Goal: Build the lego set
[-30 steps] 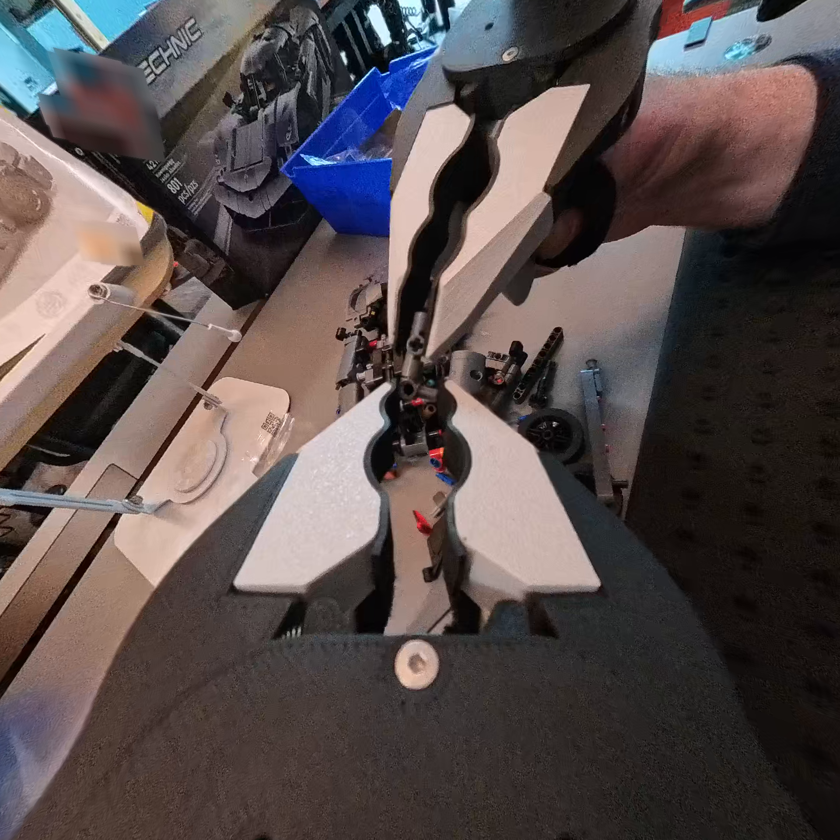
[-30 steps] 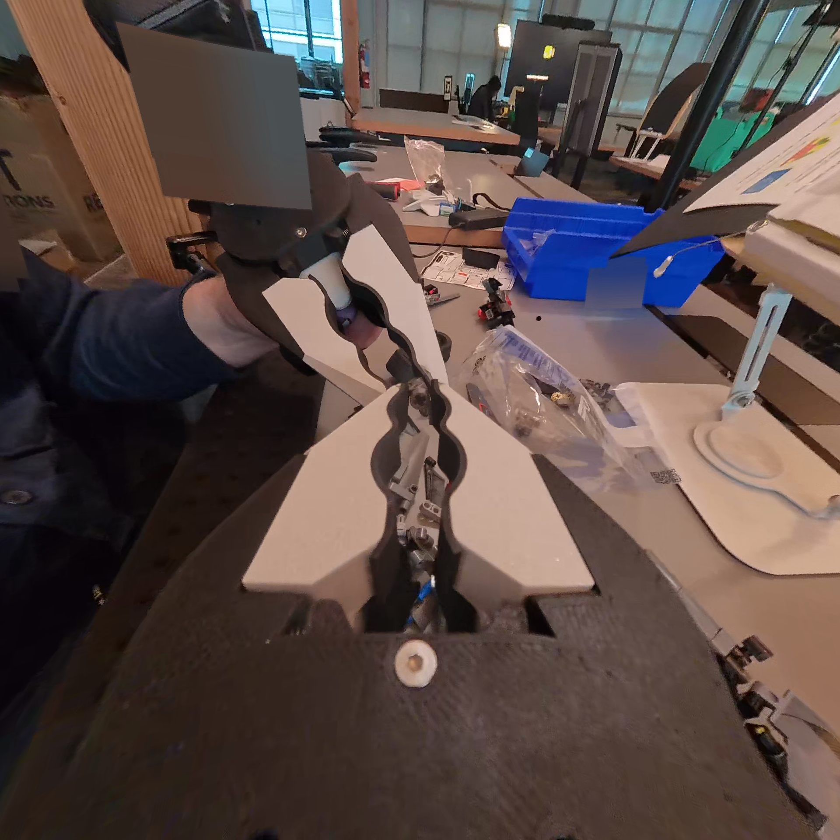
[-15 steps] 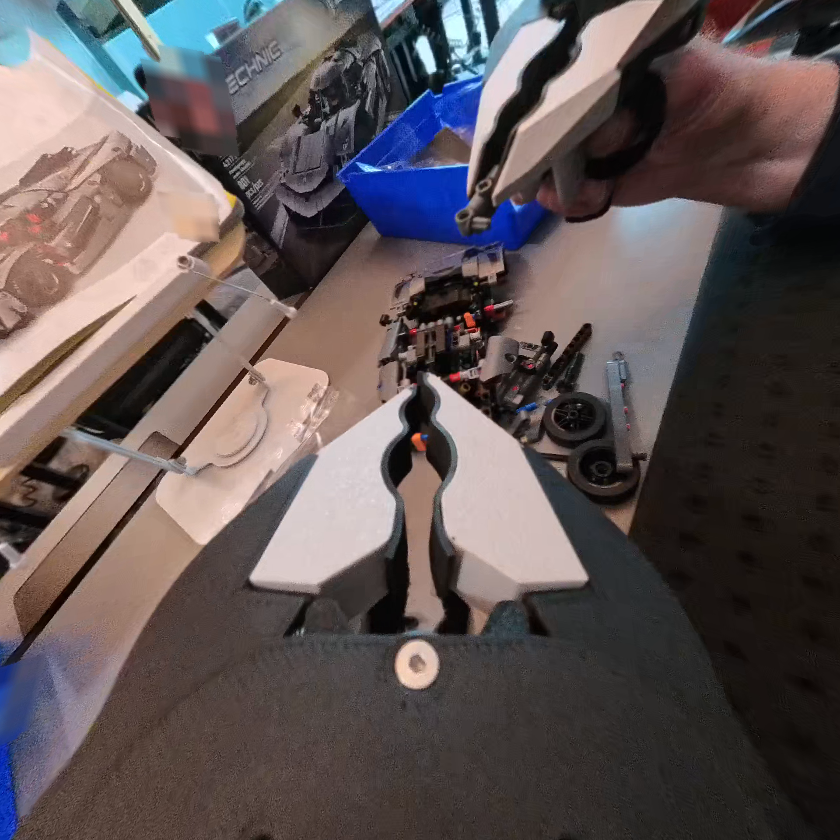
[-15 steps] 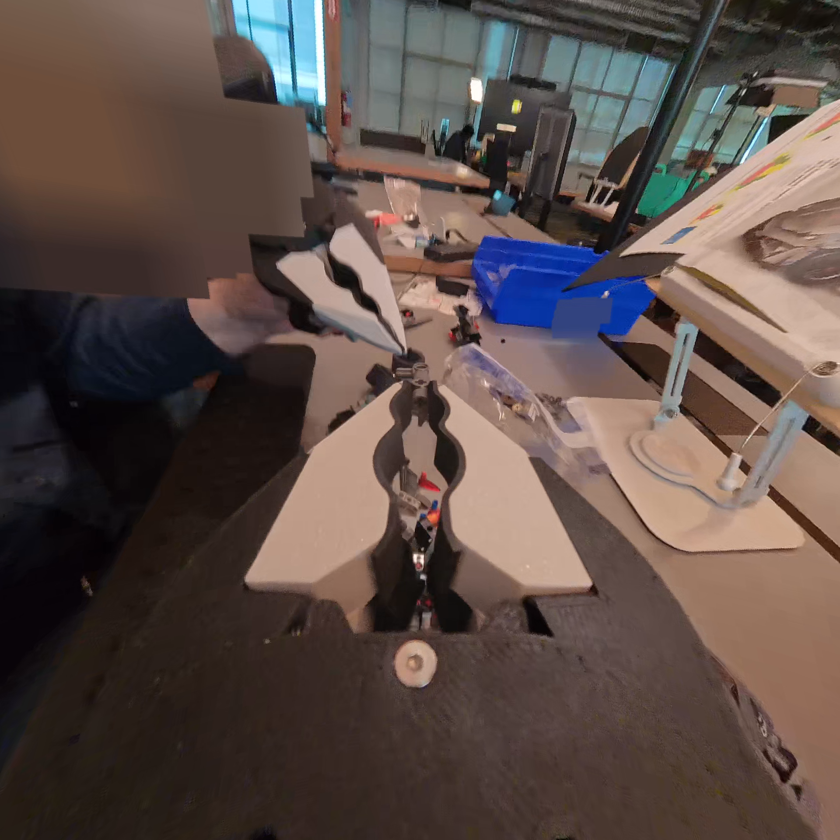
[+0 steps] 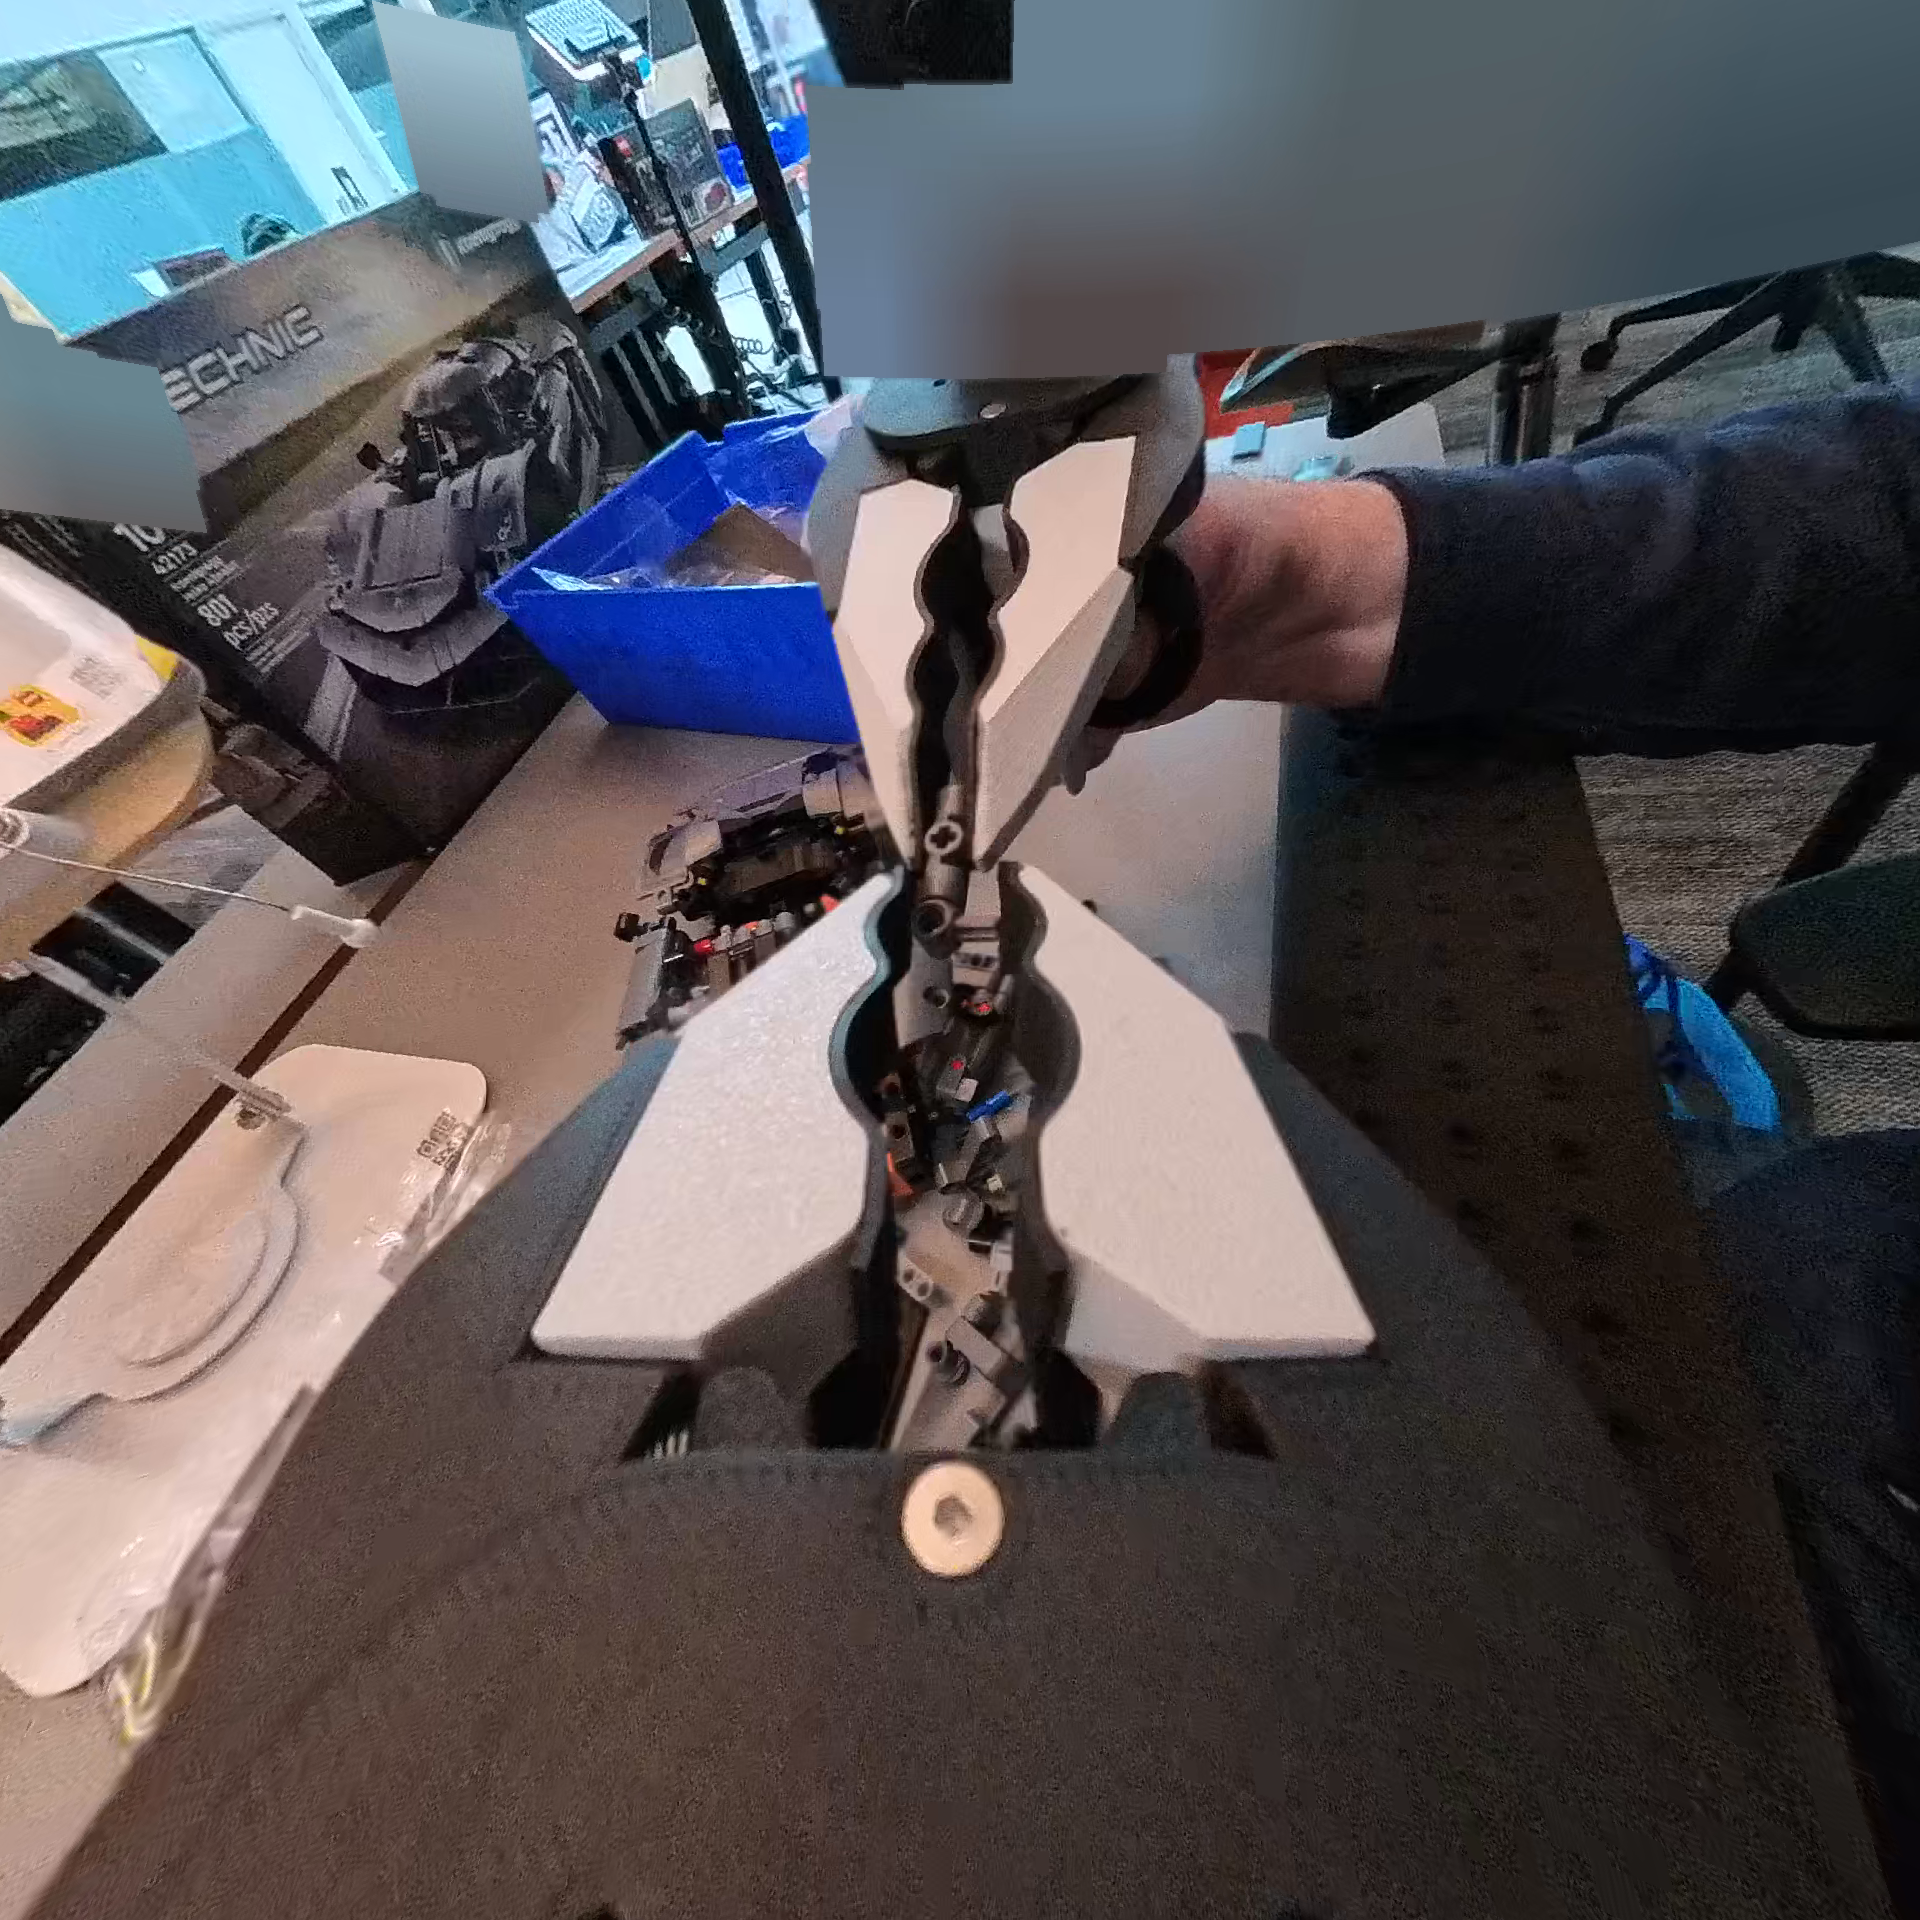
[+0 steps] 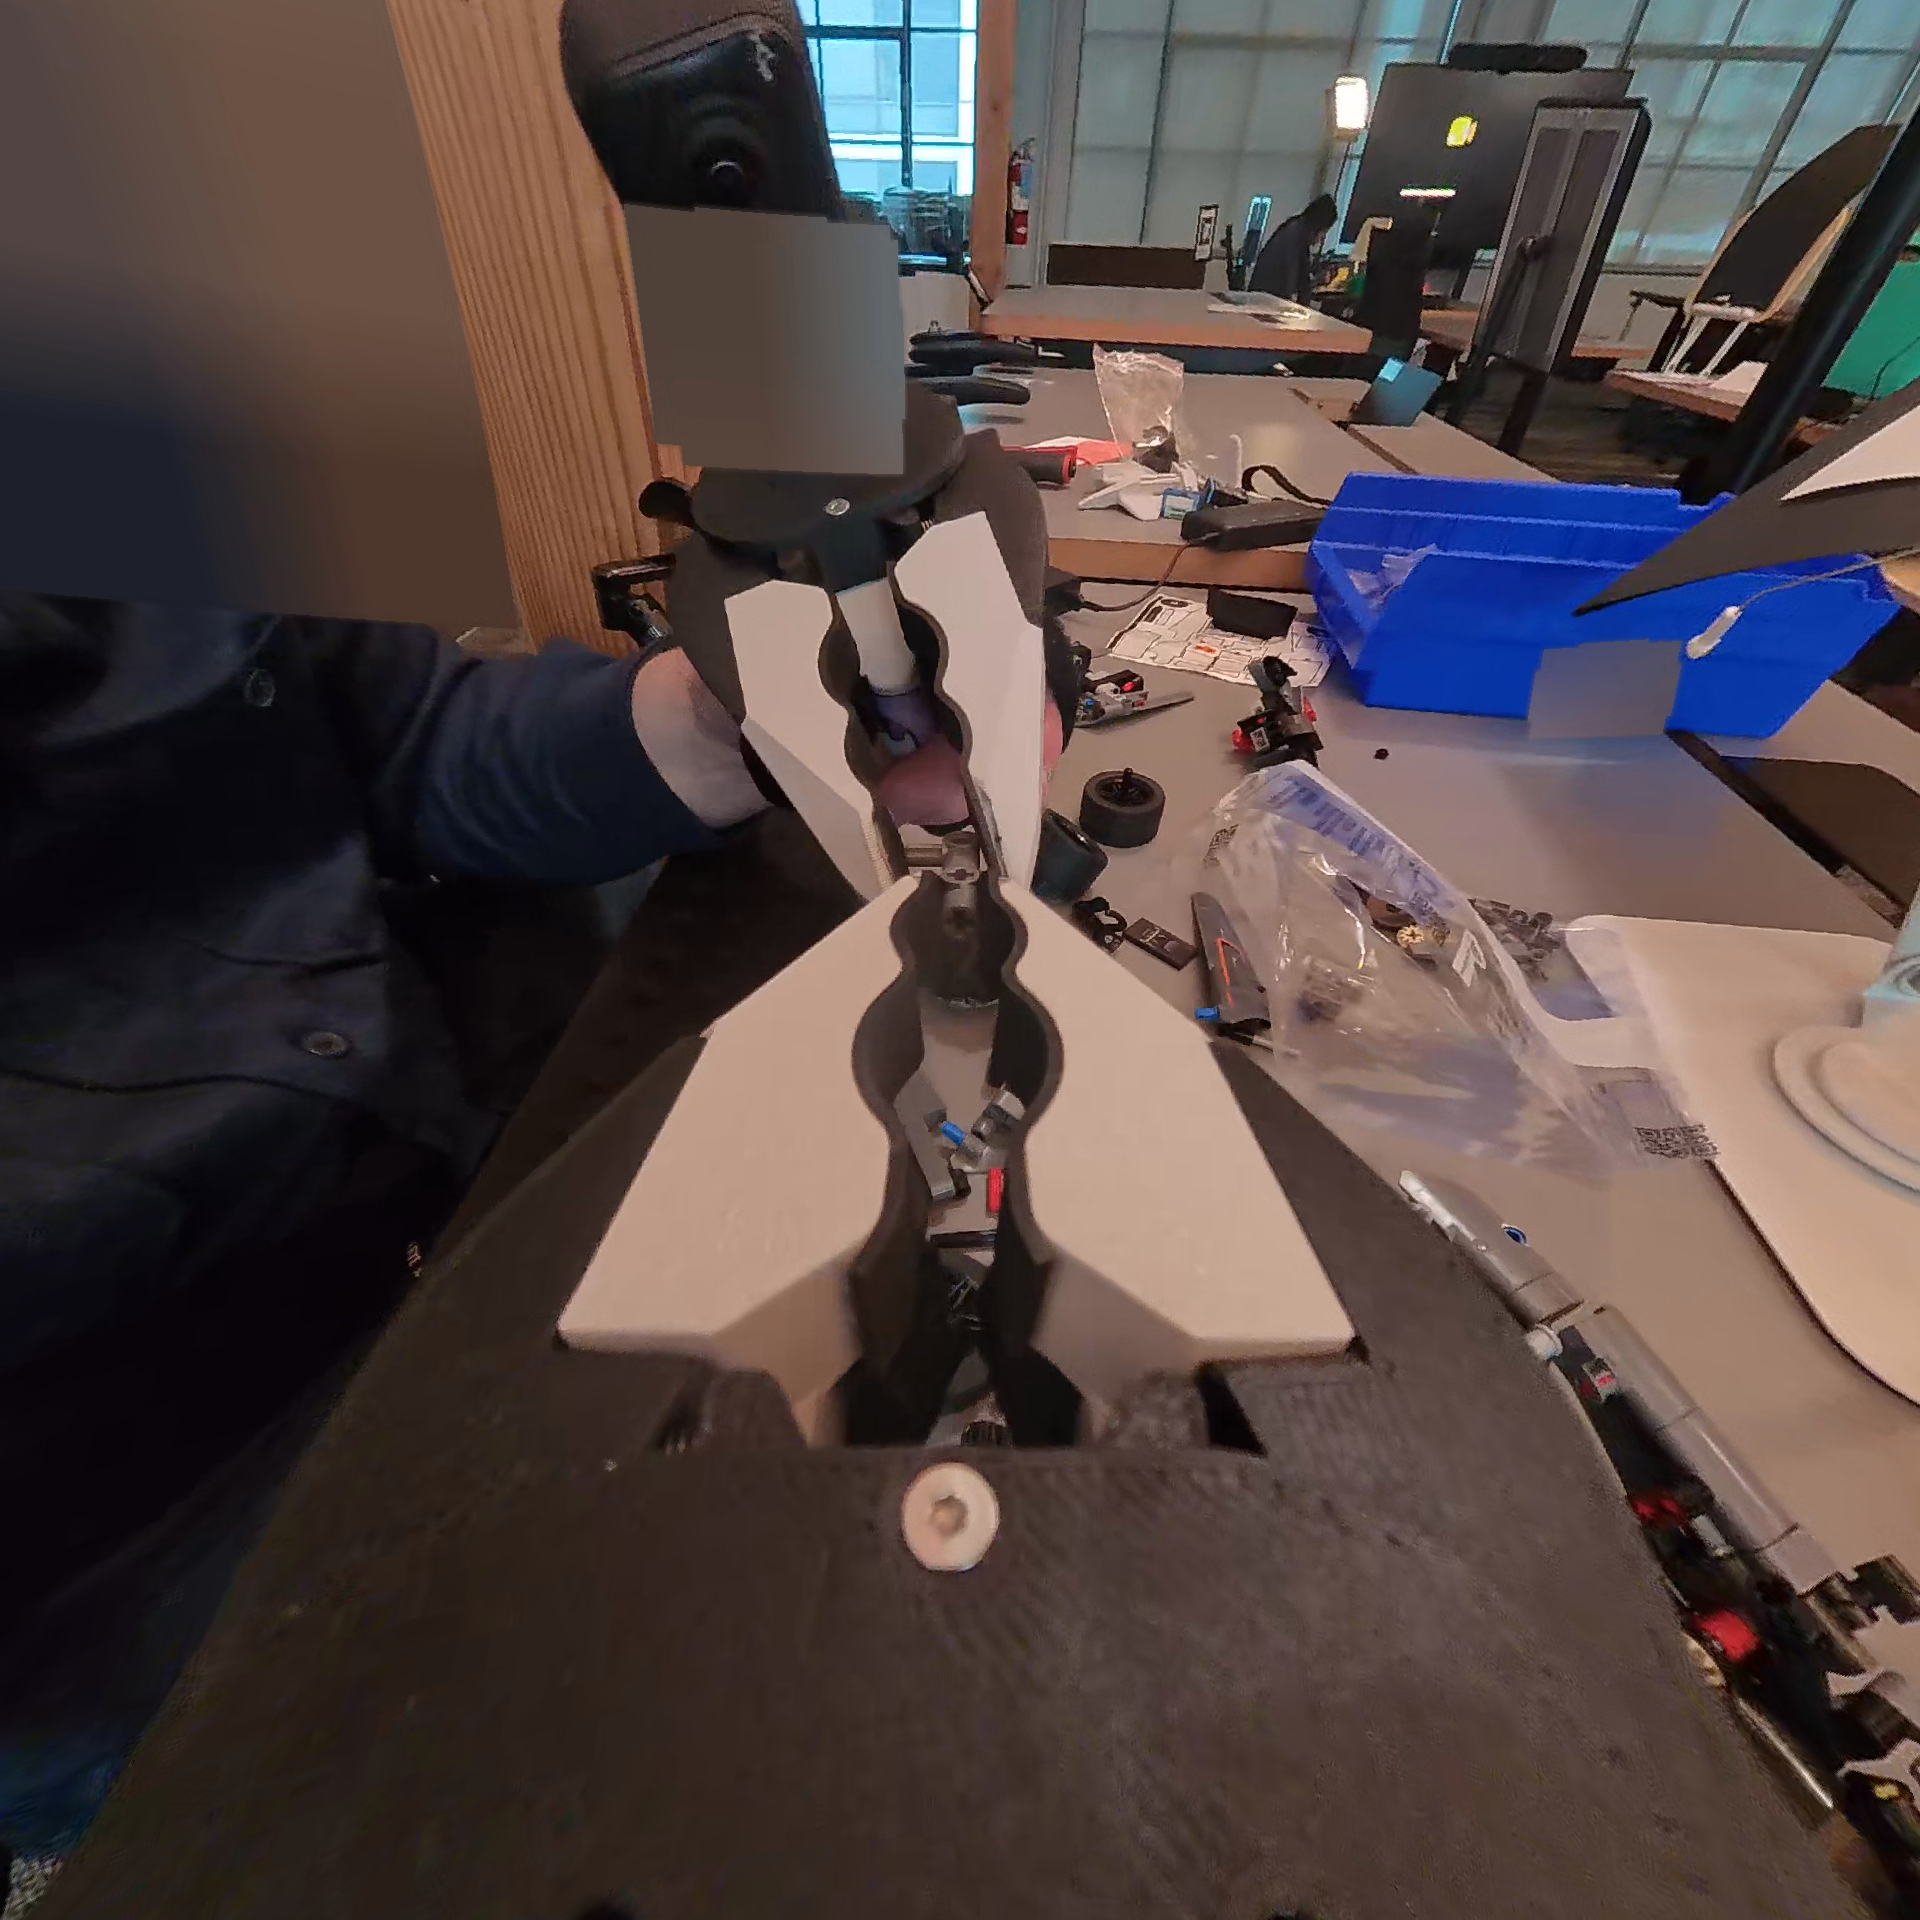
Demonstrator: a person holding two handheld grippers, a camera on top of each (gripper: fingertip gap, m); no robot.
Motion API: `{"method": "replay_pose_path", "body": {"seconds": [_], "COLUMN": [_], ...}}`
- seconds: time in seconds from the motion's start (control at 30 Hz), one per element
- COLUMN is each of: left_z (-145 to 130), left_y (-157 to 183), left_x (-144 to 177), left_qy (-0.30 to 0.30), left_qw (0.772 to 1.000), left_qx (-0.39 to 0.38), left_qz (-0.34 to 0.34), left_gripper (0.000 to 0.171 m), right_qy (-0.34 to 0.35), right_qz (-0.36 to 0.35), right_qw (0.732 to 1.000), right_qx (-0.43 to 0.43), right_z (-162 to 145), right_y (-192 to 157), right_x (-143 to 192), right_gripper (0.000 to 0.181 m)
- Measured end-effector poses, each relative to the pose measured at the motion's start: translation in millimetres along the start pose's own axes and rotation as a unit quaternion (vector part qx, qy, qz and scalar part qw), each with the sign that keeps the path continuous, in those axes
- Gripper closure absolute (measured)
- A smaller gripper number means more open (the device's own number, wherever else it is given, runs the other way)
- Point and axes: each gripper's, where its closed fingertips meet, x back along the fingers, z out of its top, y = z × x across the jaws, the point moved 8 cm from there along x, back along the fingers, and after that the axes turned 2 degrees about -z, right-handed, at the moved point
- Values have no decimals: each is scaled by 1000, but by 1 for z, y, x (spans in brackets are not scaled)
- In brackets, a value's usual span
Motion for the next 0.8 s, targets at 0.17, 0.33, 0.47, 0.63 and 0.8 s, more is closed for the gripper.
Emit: {"method": "replay_pose_path", "body": {"seconds": [0.17,0.33,0.47,0.63,0.8], "left_z": [1,-3,-15,-43,-68], "left_y": [2,-3,-21,-10,-10], "left_x": [2,13,40,5,-8], "left_qy": [0,-2,11,-130,-198], "left_qw": [1000,999,998,990,980], "left_qx": [-4,-3,29,-18,31], "left_qz": [2,33,58,41,8], "left_gripper": [158,159,159,158,155], "right_qy": [-2,63,45,39,65], "right_qz": [-4,-28,-56,-30,-6], "right_qw": [1000,997,997,997,990], "right_qx": [26,20,7,-55,-121], "right_z": [2,13,5,-6,-9], "right_y": [-5,2,14,23,29], "right_x": [0,29,51,36,35], "right_gripper": [177,176,177,176,176]}}
